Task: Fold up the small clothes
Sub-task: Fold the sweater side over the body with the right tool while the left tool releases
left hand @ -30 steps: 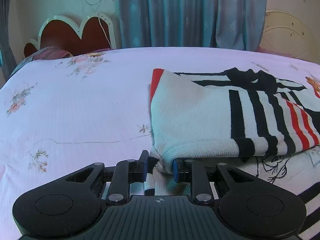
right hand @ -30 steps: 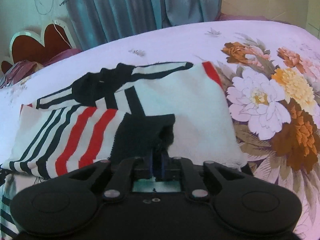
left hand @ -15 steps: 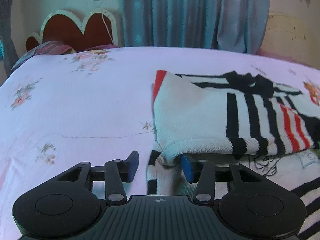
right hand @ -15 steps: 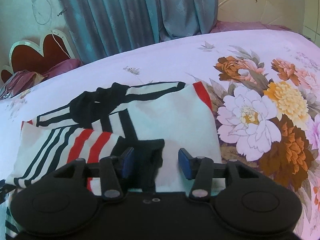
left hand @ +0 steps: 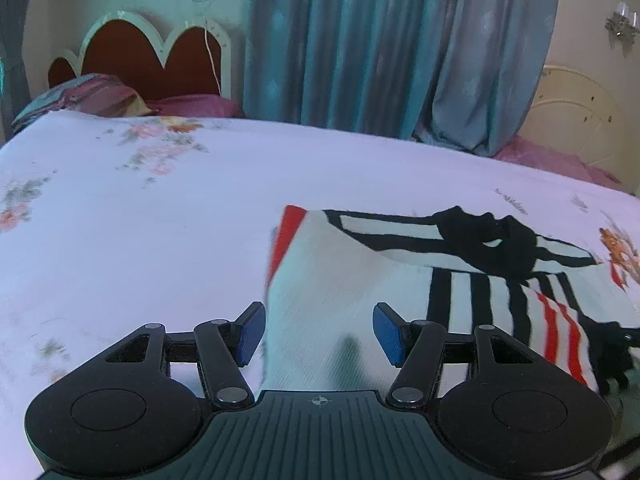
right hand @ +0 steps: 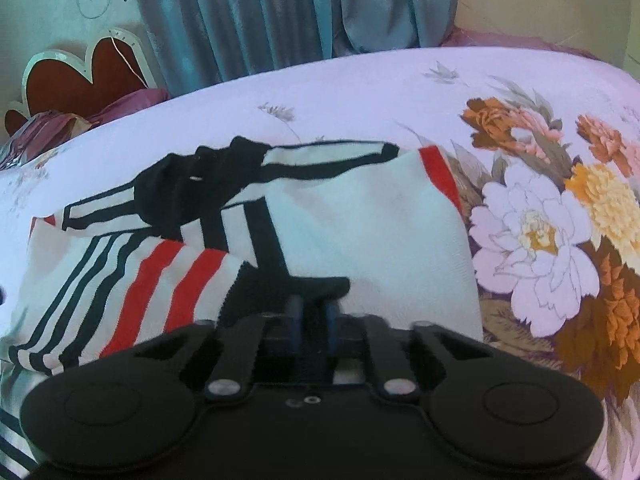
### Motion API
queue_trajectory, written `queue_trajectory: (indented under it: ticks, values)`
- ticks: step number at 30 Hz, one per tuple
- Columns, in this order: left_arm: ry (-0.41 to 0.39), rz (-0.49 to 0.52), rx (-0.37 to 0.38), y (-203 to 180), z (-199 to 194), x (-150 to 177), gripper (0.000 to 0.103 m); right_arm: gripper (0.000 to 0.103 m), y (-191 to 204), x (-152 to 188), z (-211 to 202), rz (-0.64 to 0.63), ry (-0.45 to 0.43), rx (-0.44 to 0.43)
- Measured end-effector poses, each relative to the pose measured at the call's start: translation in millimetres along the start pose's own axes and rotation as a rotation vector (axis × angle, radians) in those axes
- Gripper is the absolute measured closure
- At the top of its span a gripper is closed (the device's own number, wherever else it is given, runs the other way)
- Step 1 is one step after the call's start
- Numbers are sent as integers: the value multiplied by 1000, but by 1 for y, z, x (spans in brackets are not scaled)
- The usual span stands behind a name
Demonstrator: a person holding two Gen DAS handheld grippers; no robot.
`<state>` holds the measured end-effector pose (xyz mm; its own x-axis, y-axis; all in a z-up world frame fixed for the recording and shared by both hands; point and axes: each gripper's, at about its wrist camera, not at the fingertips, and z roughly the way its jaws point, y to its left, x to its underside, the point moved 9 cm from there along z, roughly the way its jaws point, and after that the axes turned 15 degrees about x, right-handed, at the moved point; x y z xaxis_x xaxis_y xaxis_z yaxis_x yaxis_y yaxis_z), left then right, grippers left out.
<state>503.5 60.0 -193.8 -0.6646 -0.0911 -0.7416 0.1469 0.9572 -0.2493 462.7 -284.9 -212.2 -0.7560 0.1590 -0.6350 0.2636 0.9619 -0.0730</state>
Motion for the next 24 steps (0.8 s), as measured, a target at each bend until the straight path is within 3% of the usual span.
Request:
queue_trajectory:
  ticks: [3,7,13,15,17,20,24]
  values:
    - [15,-13,-26,7,22,-5,44,98,2,-6,-10,-29,-49,-10]
    - [42,-70,-43,23,45,-12,44,98,4,-22,-33,-68,-198,6]
    - [46,-113,-82,43,72,-12,44,98,-5,-4,12,-84,-47,61]
    - [30,-118,-97,46,75,-16,44,96,-5,-5,12,-86,-55,69]
    - [7,-135,-120,51,75,-20,44,84,-7,-12,7,-67,-74,87]
    - [4,-178,-115,56,72,-24,44,84,-7,-22,-7,-22,-124,58]
    - [-36,-113,-68,34,50,-28,44,84,11,-33,-24,-50,-179,10]
